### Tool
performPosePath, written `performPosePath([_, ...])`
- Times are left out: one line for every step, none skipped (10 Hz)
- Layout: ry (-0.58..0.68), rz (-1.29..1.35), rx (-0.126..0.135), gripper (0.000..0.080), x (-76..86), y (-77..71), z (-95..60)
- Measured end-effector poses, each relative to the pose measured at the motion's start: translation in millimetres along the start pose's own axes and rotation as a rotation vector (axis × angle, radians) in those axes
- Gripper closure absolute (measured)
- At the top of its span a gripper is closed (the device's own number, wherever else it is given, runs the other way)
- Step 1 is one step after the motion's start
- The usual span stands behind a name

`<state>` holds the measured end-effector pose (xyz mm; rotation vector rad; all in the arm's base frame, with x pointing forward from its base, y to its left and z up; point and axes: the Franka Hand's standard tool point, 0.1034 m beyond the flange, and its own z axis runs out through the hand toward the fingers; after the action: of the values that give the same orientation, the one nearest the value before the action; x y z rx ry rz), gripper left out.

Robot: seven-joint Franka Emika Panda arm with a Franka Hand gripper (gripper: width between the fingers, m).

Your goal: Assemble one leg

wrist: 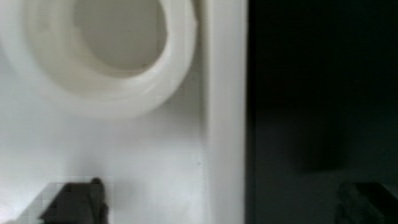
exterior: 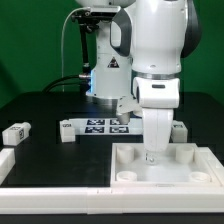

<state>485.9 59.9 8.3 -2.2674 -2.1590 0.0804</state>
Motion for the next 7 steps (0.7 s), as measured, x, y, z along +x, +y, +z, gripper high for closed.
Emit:
performPosePath([0.0,0.021,-0.005,0.015,0.3,-4.2,-4.9])
performPosePath([-0.001,0.031,-0.012,0.015,1.2,-10.4,-13.6])
performPosePath([-0.002,0.044,-0.023,0.015,3.2,-14.8,-24.3])
performPosePath([-0.003,0.045,-0.031,0.015,3.8,-17.8,-31.7])
performPosePath([-0.003,0.045,-0.031,0.015,3.3,-19.1,-32.2])
performPosePath([-0.003,0.055,-0.028,0.015,2.9,-19.7,-30.8])
performPosePath([-0.003,0.077,-0.028,0.015,2.8,-19.8,-30.8])
